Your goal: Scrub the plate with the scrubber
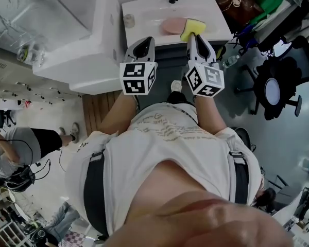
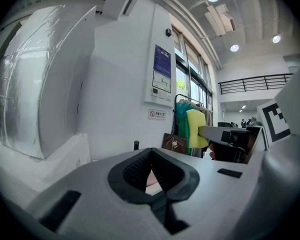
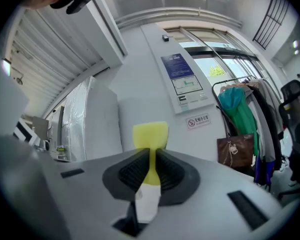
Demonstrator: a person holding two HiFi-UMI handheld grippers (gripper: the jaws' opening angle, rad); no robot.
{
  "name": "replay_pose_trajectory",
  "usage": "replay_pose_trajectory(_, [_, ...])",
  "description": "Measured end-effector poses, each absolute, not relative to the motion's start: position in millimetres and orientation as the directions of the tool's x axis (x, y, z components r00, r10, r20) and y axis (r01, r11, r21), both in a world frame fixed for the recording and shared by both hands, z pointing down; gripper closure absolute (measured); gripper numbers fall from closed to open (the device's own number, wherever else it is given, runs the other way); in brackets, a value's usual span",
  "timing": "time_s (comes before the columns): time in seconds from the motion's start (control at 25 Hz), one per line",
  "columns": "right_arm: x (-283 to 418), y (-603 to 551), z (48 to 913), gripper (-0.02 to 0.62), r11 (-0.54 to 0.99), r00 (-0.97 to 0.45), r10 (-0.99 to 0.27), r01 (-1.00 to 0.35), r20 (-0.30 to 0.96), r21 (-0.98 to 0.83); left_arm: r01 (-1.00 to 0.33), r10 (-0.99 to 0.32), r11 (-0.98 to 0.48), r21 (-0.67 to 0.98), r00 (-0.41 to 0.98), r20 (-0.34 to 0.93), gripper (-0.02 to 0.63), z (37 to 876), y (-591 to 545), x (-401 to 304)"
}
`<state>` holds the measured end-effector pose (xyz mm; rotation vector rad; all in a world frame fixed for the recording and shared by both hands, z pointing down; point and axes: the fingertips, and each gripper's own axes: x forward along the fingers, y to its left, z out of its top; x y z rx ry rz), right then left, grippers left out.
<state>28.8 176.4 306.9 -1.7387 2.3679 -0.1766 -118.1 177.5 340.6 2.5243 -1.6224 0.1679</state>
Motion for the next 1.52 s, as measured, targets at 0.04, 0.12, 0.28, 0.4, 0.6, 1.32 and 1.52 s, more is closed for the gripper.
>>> replay_pose_trajectory(0.04, [31.6, 168.0, 308.0, 0.547, 0.307, -0.295, -0.952, -0.928, -0.087, -0.213, -0.912, -0.897, -0.406, 0.055, 0.41, 0.168, 0.586, 341.5, 169.4, -115.8])
replay_pose_trajectory(0.12, [37.1, 150.6, 309.5, 0.547, 0.317, -0.305, -0.948, -0.924, -0.088, -0.213, -0.915, -0.899, -0.4, 0.059, 0.404, 0.167, 0.586, 342.2, 151.6, -110.9])
replay_pose_trajectory(0.28, [48.4, 116.3, 316.9, 0.546, 0.332, -0.321, -0.943, -0.915, -0.084, -0.227, -0.918, -0.899, -0.392, 0.064, 0.397, 0.184, 0.586, 348.0, 117.4, -97.6])
replay_pose_trajectory(0.4, [58.8, 88.8, 321.0, 0.546, 0.341, -0.333, -0.94, -0.909, -0.075, -0.239, -0.923, -0.902, -0.379, 0.06, 0.383, 0.201, 0.586, 351.6, 92.4, -87.0])
replay_pose_trajectory(0.6, [75.1, 45.8, 325.6, 0.546, 0.35, -0.347, -0.936, -0.902, -0.059, -0.252, -0.931, -0.903, -0.36, 0.056, 0.363, 0.229, 0.586, 353.2, 51.3, -73.1])
replay_pose_trajectory(1.32, [119.3, -87.4, 338.7, 0.546, 0.406, -0.421, -0.907, -0.867, -0.011, -0.288, -0.95, -0.904, -0.309, 0.042, 0.308, 0.296, 0.586, 358.3, -68.5, -23.0])
replay_pose_trajectory(1.52, [124.2, -110.2, 343.4, 0.546, 0.398, -0.416, -0.909, -0.872, 0.004, -0.284, -0.954, -0.897, -0.29, 0.073, 0.298, 0.326, 0.586, 372.0, -87.8, -29.2])
